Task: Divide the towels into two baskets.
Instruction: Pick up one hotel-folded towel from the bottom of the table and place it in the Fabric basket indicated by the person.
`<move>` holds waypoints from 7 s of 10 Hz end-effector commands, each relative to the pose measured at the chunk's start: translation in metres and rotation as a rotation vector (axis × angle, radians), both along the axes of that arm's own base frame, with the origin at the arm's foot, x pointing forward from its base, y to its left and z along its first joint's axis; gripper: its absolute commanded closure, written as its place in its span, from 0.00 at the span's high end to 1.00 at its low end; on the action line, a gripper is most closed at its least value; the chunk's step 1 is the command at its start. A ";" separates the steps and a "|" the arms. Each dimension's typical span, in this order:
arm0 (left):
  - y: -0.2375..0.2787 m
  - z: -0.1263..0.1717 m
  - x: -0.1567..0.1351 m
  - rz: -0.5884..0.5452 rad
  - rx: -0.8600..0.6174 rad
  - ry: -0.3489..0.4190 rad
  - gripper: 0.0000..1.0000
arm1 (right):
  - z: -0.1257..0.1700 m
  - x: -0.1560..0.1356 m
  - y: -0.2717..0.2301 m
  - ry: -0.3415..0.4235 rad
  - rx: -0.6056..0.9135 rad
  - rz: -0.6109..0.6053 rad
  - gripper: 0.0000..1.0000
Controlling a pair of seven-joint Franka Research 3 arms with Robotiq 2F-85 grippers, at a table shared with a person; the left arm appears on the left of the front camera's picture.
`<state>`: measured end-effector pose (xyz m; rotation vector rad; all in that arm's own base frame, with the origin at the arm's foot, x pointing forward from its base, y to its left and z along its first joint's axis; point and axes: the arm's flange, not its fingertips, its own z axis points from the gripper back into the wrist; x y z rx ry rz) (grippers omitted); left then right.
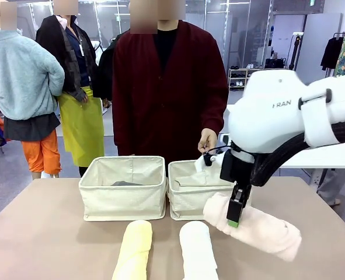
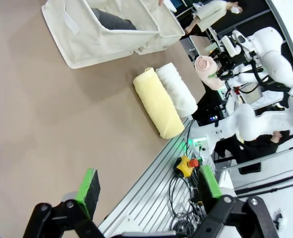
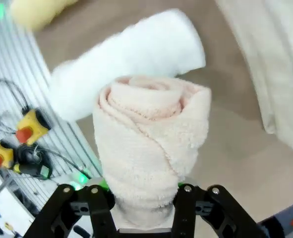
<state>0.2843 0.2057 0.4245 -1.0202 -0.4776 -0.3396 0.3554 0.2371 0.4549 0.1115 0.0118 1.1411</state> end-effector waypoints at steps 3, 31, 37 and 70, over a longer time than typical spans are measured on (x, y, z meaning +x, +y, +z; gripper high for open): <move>0.002 0.000 -0.002 -0.003 -0.017 -0.022 1.00 | 0.000 0.000 0.000 0.000 0.000 0.000 0.00; 0.002 0.000 -0.002 -0.003 -0.017 -0.022 1.00 | -0.024 0.241 0.088 -0.149 -0.238 0.378 0.95; 0.002 0.000 -0.002 -0.003 -0.017 -0.022 1.00 | -0.024 0.241 0.088 -0.149 -0.238 0.378 0.95; 0.002 0.000 -0.002 -0.003 -0.017 -0.022 1.00 | -0.079 -0.102 -0.443 0.498 1.361 -0.923 0.95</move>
